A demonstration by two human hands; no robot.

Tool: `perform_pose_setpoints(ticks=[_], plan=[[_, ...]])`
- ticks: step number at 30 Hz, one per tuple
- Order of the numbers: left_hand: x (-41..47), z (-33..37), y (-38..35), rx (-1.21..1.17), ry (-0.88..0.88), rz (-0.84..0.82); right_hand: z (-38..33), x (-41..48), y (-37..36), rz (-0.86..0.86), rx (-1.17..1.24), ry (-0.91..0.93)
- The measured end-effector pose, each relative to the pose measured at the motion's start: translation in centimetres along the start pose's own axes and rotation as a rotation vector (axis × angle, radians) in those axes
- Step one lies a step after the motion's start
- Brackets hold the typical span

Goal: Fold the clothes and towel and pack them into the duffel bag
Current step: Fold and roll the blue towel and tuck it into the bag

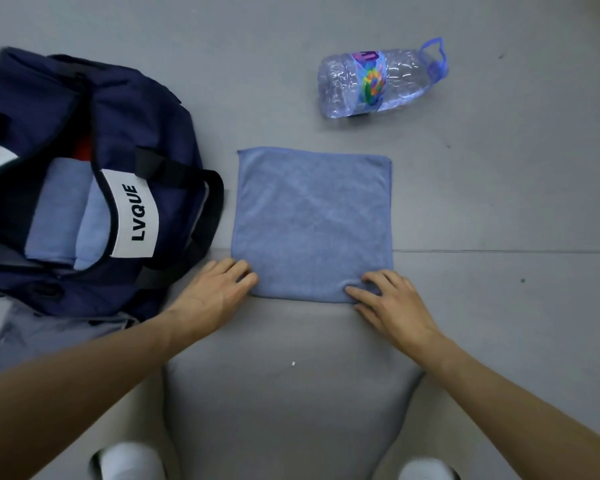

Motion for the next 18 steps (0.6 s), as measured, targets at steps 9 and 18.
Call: perform_pose_setpoints(ticks=[9, 18], plan=[[0.6, 0.0, 0.8, -0.054, 0.029, -0.014, -0.4, 1.3, 0.4, 0.032, -0.015, 0.011], [-2.3, -1.0, 2.0, -0.314, 0.178, 0.033, -0.7, -0.7, -0.3, -0.036, -0.077, -0.083]])
Point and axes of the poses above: each hand's wrist, its own x-axis towards the middle knuckle, its own y-axis out of the back of the hand, z = x × y, the point moved 7 cm from there along x, towards the middle knuckle, and after that the axes turned 3 degrees about x, right-handed, at the moved point
